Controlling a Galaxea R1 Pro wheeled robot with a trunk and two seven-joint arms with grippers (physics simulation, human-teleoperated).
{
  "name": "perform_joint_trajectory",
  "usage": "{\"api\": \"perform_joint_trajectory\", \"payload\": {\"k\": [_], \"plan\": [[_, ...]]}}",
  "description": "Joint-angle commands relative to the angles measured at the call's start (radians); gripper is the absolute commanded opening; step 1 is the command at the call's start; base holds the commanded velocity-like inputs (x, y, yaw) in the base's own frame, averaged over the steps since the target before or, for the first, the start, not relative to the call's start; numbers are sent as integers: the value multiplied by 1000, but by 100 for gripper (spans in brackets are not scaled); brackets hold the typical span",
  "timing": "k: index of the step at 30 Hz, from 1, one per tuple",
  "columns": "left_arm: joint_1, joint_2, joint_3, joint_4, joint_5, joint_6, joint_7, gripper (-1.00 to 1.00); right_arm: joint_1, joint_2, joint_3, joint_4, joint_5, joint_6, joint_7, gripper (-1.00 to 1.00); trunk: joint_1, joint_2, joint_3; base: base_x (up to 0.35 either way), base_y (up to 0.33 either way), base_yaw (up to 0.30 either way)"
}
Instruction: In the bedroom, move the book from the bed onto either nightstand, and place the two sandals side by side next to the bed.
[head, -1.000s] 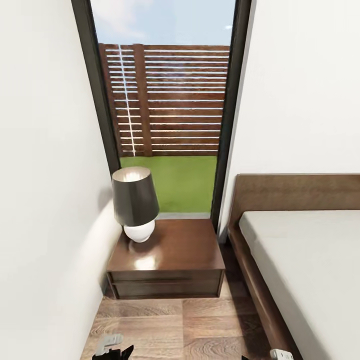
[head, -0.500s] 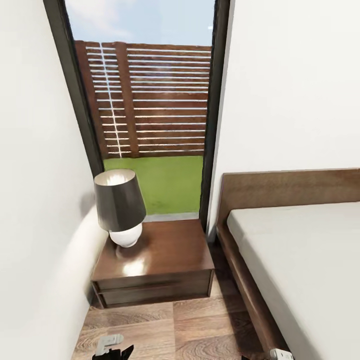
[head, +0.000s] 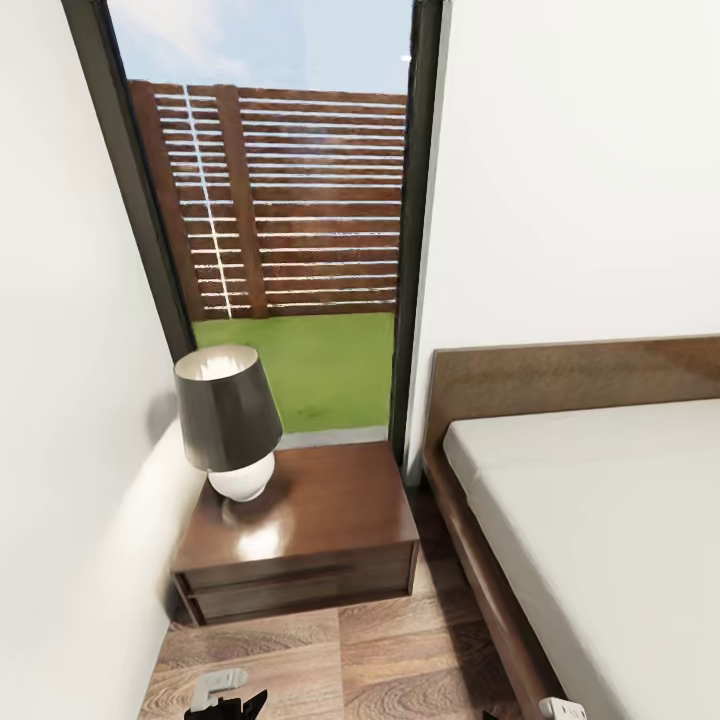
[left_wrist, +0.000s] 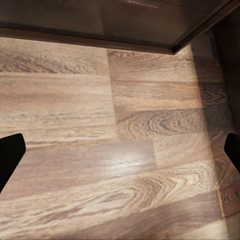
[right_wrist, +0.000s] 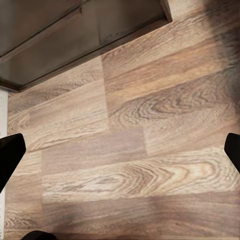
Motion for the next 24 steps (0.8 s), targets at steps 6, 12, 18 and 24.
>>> {"api": "perform_joint_trajectory", "payload": {"k": [6, 12, 18, 24], "plan": [[-1, 0, 8, 1, -11, -5, -2, 100, -1, 0, -2, 2, -4, 0, 5, 100, -23, 42, 18, 0, 0, 0], [-1, 0, 8, 1, -11, -5, -2, 100, -1, 0, -3, 3, -4, 0, 5, 100, -46, 84, 37, 0, 0, 0], [-1, 0, 8, 1, -11, -5, -2, 100, -1, 0, -2, 4, -4, 0, 5, 100, -69, 126, 56, 0, 0, 0], [-1, 0, 8, 1, -11, -5, -2, 100, -1, 0, -4, 4, -4, 0, 4, 100, -92, 168, 74, 0, 0, 0]]}}
